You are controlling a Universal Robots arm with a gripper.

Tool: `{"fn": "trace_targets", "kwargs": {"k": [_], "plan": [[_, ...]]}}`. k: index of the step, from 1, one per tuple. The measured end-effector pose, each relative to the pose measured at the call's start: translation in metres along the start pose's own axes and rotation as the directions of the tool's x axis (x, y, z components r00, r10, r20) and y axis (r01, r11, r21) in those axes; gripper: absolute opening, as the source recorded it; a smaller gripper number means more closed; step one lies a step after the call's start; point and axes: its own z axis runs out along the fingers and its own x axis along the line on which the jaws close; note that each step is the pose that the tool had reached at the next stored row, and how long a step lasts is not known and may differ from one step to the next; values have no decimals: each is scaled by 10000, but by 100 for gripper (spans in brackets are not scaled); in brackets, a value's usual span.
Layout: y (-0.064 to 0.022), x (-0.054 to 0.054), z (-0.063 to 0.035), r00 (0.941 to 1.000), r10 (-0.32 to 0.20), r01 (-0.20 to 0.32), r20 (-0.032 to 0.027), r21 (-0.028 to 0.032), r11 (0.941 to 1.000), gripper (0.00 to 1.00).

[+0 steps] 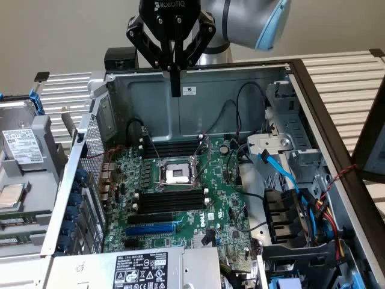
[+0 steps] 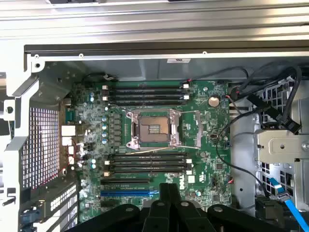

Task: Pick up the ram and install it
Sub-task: 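Reach for the ram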

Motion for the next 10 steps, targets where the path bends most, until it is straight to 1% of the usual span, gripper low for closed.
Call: {"fn": "trace_targets", "kwargs": {"k": [10], "plan": [[0,0,0,10000,0,0,0,-1,10000,10]]}}
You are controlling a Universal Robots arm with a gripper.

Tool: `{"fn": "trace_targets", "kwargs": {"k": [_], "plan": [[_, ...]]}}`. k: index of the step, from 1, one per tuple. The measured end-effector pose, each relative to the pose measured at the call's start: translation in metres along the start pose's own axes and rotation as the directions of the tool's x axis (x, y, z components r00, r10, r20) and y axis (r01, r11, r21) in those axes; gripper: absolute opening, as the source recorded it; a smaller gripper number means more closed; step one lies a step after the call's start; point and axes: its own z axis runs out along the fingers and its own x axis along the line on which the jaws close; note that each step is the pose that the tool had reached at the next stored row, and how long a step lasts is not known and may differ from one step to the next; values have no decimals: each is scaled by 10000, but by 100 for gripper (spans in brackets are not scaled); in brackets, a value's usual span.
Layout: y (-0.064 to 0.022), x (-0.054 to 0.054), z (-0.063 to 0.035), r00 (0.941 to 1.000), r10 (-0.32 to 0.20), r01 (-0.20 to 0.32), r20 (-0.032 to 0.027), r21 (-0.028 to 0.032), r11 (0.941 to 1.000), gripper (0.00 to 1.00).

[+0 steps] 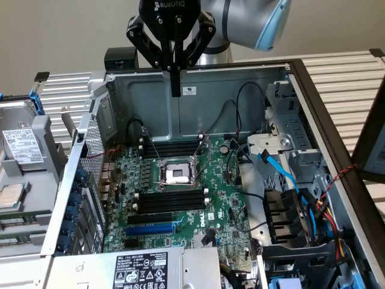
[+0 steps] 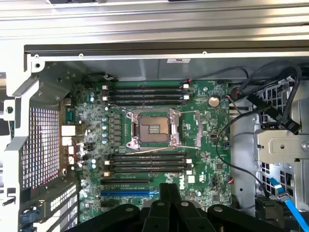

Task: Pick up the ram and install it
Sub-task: 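Reach for the ram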

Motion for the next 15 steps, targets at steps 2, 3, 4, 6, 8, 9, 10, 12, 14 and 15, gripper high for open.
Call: {"fn": "trace_targets", "kwargs": {"k": [2,3,4,6,8,9,10,12,14,15], "plan": [[-1,10,3,10000,1,-1,0,-4,10000,10],[-5,51,15,10000,0,0,1,-2,10000,10],[-9,99,28,10000,0,0,0,0,10000,10],[-17,189,55,10000,0,0,0,0,10000,10],[-24,281,85,10000,0,0,-1,0,10000,10],[-28,326,98,10000,1,-1,-8,3,10000,10],[-32,369,111,10000,0,0,-21,6,10000,10],[-40,464,131,10000,3,-3,-52,10,10000,10],[-57,554,139,10000,3,-3,-72,12,10000,10],[-68,598,139,10000,3,-3,-78,13,10000,10]]}}
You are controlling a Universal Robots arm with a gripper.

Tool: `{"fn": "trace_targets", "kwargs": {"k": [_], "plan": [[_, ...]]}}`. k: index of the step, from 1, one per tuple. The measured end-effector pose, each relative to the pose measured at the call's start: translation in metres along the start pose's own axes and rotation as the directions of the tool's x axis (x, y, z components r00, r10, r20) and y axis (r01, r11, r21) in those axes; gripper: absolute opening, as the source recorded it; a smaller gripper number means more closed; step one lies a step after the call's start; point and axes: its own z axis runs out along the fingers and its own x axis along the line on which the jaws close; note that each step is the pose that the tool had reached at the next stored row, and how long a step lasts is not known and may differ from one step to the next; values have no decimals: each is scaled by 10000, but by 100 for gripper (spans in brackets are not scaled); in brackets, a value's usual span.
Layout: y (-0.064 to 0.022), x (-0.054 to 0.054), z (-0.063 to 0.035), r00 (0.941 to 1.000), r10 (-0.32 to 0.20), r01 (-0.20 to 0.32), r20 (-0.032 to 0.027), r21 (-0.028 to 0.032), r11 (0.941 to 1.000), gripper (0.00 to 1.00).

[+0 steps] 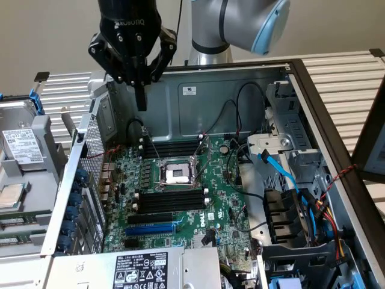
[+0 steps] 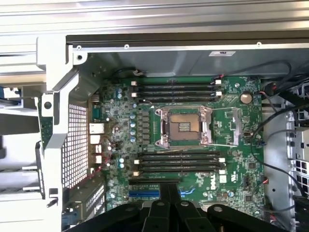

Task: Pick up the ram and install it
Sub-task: 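Reach for the ram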

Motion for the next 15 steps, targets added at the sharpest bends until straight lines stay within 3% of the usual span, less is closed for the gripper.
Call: {"fn": "trace_targets", "kwargs": {"k": [7,15], "plan": [[-107,311,-4,10000,2,-2,-43,-5,10000,10],[-211,633,-13,9998,12,-12,-219,7,10000,10]]}}
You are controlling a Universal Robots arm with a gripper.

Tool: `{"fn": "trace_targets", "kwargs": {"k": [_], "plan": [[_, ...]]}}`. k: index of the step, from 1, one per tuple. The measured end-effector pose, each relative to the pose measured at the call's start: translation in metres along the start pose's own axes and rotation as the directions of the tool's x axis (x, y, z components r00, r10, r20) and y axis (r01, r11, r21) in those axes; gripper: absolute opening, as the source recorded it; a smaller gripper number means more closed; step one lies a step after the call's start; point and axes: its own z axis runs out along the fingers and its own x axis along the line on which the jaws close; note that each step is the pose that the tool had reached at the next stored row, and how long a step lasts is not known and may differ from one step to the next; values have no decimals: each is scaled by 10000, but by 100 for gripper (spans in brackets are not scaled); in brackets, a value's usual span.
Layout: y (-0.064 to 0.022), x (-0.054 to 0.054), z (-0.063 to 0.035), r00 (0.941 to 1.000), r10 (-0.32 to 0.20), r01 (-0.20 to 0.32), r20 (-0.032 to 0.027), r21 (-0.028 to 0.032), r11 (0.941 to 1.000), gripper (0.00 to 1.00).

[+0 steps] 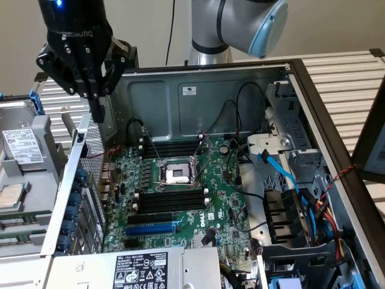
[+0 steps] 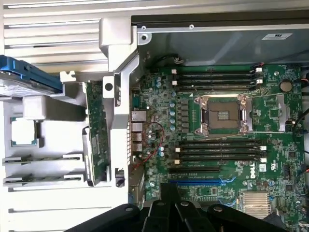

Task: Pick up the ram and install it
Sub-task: 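Reach for the ram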

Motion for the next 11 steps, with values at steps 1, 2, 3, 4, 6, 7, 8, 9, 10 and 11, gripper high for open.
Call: {"fn": "trace_targets", "kwargs": {"k": [1,2,3,4,6,7,8,9,10,11], "plan": [[-12,42,0,10000,2,-2,-26,2,10000,10],[-25,83,0,10000,2,-2,-52,4,10000,10],[-37,125,0,10000,3,-3,-78,5,10000,10],[-48,165,0,9999,4,-4,-107,8,10000,10],[-69,245,1,9998,9,-8,-186,13,10000,10],[-79,283,2,9997,10,-10,-231,16,10000,10],[-88,324,3,9996,13,-13,-280,20,10000,10],[-98,365,6,9995,16,-15,-325,23,10000,10],[-108,408,10,9993,17,-16,-366,26,10000,10],[-116,451,15,9992,18,-17,-400,28,10000,10]]}}
